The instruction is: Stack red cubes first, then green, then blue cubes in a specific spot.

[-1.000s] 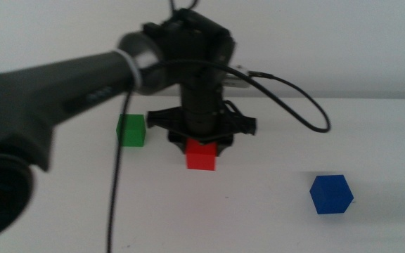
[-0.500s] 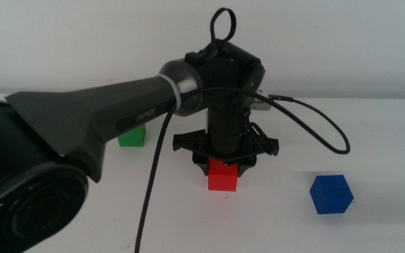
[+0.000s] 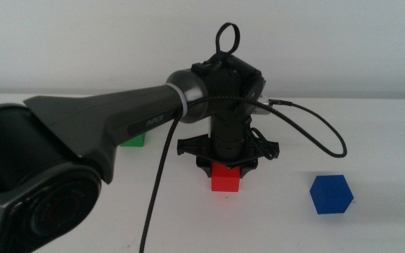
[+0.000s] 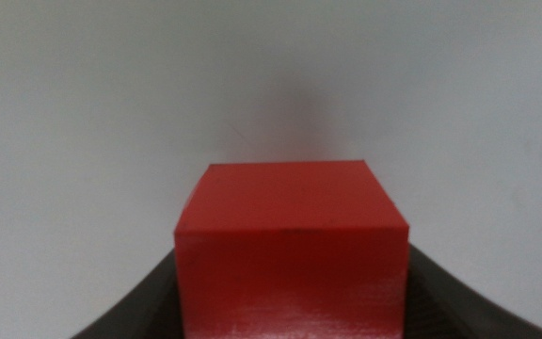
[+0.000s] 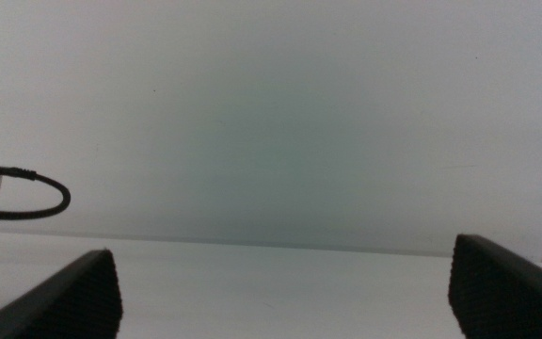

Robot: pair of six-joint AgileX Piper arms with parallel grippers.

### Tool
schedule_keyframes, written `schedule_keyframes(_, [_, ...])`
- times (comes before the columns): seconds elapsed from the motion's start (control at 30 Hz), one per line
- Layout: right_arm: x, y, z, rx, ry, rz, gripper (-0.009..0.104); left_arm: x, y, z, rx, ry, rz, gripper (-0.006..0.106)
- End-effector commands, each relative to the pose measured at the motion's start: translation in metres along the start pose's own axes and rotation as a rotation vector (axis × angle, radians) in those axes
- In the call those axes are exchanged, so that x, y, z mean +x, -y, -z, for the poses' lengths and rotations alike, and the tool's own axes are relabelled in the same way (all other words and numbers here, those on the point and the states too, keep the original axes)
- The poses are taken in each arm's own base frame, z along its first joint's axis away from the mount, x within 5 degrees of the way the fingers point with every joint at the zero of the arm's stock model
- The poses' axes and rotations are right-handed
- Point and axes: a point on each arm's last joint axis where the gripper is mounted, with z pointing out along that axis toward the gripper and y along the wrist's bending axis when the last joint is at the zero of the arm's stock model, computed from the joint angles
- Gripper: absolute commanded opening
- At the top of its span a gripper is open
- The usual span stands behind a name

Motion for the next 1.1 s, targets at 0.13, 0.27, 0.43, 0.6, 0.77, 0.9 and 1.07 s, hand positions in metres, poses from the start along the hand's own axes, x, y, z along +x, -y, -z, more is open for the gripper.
schedule_keyframes(0.13, [0.012, -0.001, 0.002, 0.006, -0.001, 0.008, 0.093, -0.001, 0.001, -0.007, 0.002, -0.007, -0.001, -0.002])
schedule_keyframes(0.27, [0.012, -0.001, 0.002, 0.006, -0.001, 0.008, 0.093, -0.001, 0.002, -0.012, 0.005, -0.018, -0.001, -0.002])
schedule_keyframes(0.43, [0.012, -0.001, 0.002, 0.006, -0.001, 0.008, 0.093, -0.002, 0.003, -0.012, 0.014, -0.01, -0.002, -0.002])
schedule_keyframes(0.6, [0.012, -0.001, 0.002, 0.006, -0.001, 0.008, 0.093, -0.002, 0.003, -0.012, 0.019, -0.005, -0.002, -0.002])
schedule_keyframes(0.77, [0.012, -0.001, 0.002, 0.006, -0.001, 0.008, 0.093, -0.001, 0.004, -0.024, 0.007, -0.024, 0.001, -0.002])
schedule_keyframes(0.9, [0.012, -0.001, 0.002, 0.006, -0.001, 0.008, 0.093, -0.001, 0.004, -0.025, 0.004, -0.028, -0.007, 0.002])
schedule_keyframes(1.07, [0.012, -0.001, 0.002, 0.006, -0.001, 0.008, 0.093, 0.001, 0.003, -0.025, 0.002, -0.044, -0.003, 0.03])
